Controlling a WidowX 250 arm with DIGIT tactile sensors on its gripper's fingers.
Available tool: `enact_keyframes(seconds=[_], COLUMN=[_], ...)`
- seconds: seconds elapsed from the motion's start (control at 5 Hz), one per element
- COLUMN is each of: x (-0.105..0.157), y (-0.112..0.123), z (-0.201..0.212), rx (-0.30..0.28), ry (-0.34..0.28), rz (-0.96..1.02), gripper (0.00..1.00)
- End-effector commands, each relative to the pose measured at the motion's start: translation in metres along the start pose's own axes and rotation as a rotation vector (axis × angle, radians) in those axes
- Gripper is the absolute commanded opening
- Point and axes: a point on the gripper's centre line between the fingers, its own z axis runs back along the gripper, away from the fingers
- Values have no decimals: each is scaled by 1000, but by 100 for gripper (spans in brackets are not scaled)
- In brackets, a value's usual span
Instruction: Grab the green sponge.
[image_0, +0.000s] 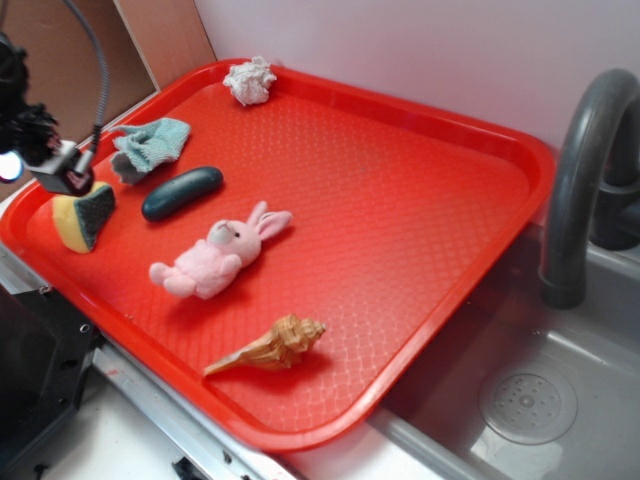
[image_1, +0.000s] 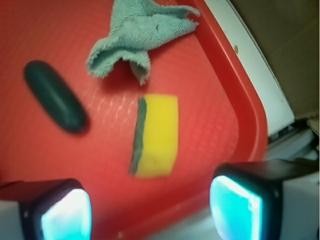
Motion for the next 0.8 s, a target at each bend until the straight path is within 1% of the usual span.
enact_keyframes(seconds=[0.0, 0.2, 0.4, 0.6], x=[27, 25, 21, 19], y=[3, 8, 9, 7], z=[-33, -44, -54, -55], rx=[36, 61, 66, 56], ry=[27, 57, 84, 84], rz=[-32, -33, -33, -39], gripper=[100, 100, 45, 0])
